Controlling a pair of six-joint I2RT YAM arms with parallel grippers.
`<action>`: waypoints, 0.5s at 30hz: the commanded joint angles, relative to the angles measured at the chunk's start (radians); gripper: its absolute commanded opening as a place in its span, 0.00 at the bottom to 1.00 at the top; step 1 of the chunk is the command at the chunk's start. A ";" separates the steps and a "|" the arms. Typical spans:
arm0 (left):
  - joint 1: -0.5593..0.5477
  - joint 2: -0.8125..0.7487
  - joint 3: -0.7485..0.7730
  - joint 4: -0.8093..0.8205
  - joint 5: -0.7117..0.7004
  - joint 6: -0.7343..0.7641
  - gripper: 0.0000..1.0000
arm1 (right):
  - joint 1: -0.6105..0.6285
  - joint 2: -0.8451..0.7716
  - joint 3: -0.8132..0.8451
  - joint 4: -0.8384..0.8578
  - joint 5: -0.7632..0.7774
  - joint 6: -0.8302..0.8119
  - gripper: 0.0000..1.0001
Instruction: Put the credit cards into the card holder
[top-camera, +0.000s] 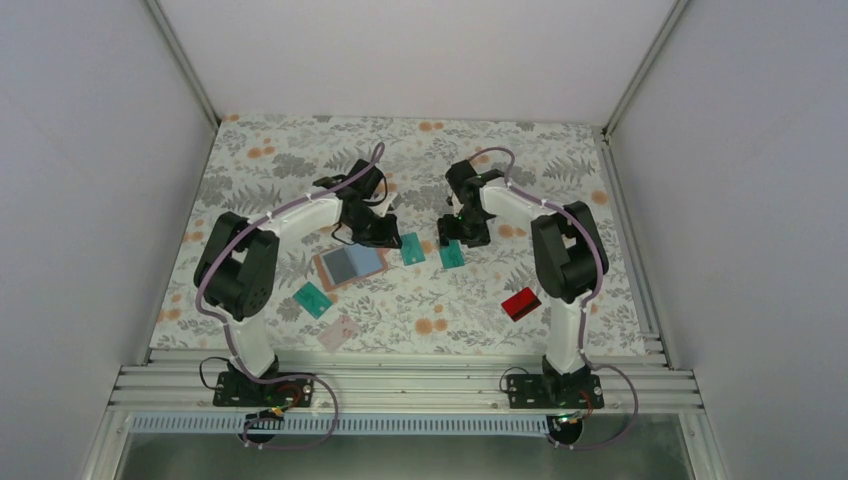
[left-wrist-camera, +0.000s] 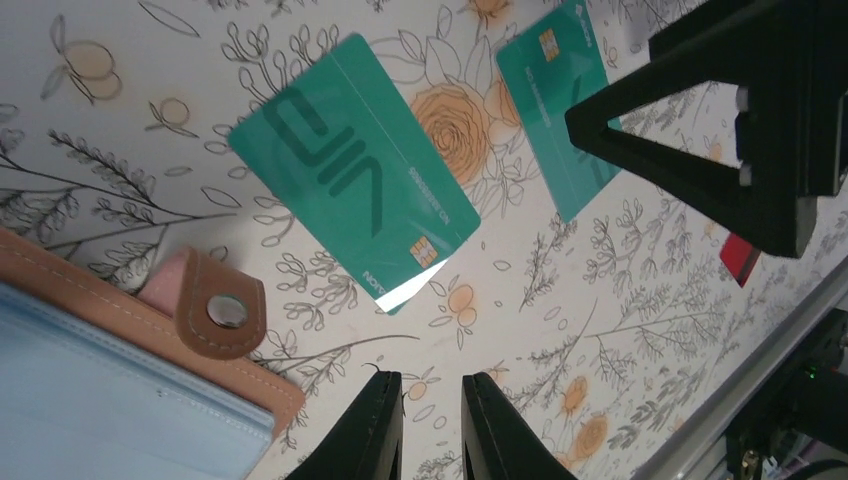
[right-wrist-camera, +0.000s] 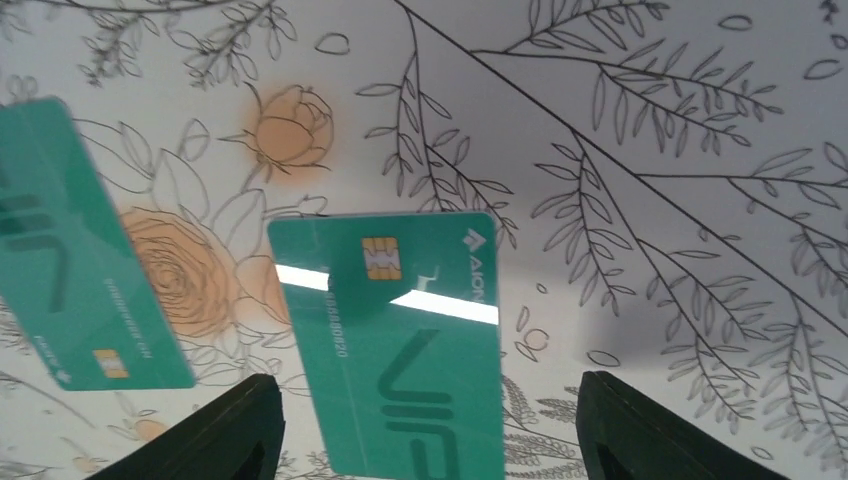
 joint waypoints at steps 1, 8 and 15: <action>-0.001 0.019 0.044 -0.004 -0.037 -0.002 0.17 | 0.032 -0.009 0.002 -0.033 0.113 0.007 0.76; -0.001 0.020 0.026 0.011 -0.042 -0.008 0.17 | 0.079 0.076 0.043 -0.024 0.160 -0.002 0.76; -0.001 -0.026 -0.038 0.033 -0.050 -0.025 0.17 | 0.152 0.103 -0.060 0.011 0.157 -0.008 0.66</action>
